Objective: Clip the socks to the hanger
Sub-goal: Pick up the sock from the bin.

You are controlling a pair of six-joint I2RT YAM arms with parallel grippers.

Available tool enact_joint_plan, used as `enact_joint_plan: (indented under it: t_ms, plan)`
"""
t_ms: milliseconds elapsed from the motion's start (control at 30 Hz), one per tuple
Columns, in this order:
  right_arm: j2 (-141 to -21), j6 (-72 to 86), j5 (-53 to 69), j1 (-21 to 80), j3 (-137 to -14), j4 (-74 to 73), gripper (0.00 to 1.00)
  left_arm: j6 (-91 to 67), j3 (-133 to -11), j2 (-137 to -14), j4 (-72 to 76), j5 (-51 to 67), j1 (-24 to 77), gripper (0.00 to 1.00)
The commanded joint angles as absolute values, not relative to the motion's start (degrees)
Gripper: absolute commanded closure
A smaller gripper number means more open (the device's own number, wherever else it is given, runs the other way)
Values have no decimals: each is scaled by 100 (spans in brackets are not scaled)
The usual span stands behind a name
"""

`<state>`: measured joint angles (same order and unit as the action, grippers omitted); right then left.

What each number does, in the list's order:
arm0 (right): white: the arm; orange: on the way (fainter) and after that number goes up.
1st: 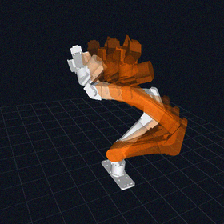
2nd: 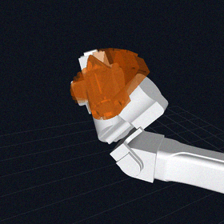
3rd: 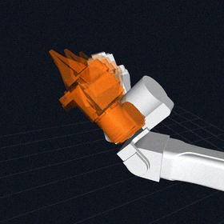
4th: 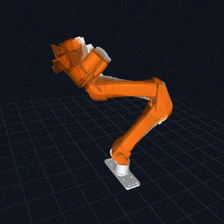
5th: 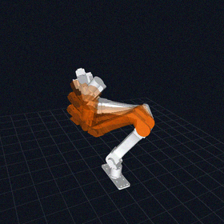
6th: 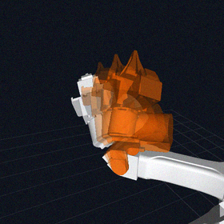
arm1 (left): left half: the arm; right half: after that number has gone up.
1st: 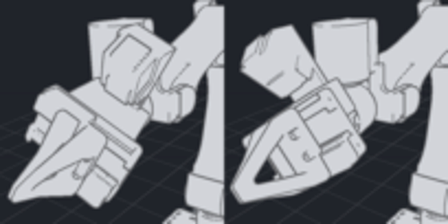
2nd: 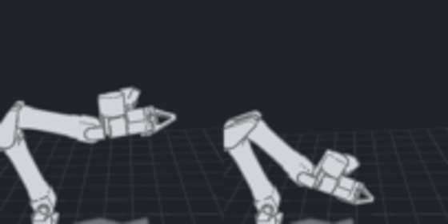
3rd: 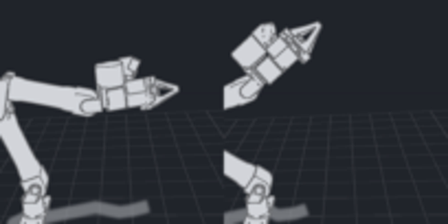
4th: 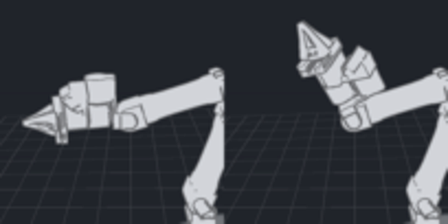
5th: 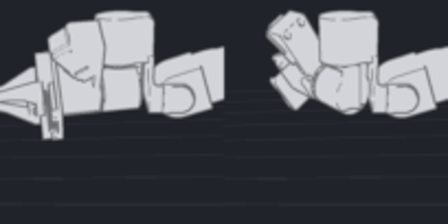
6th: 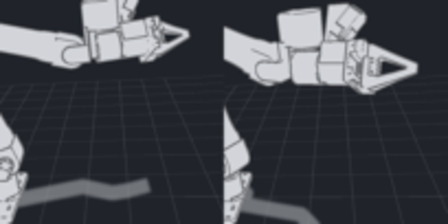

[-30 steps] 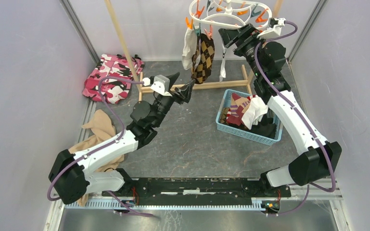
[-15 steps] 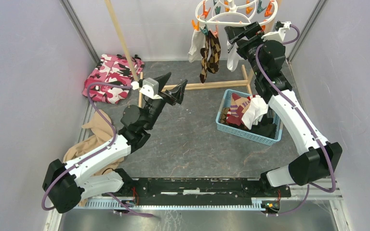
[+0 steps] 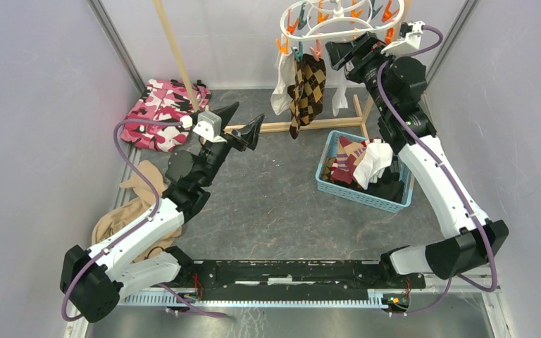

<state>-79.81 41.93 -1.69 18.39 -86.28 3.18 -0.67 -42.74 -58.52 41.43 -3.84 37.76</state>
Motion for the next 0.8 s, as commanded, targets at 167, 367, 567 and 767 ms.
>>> enact_joint_plan:
  t_ms: [167,367,567,767]
  plan:
    - [-7257,2654,665,1857,-8212,321,2,-385,-4324,-5708,4094,221,3632,18]
    - [-6986,1949,822,1845,-8130,86,2,-523,-4387,-5618,3921,331,3630,17]
    - [-6233,960,-461,1854,-7670,-247,2,-771,-4541,-5608,3571,456,3613,10]
    - [-5760,867,-1003,1750,-6944,-493,2,-1049,-4614,-5583,3257,624,3489,3]
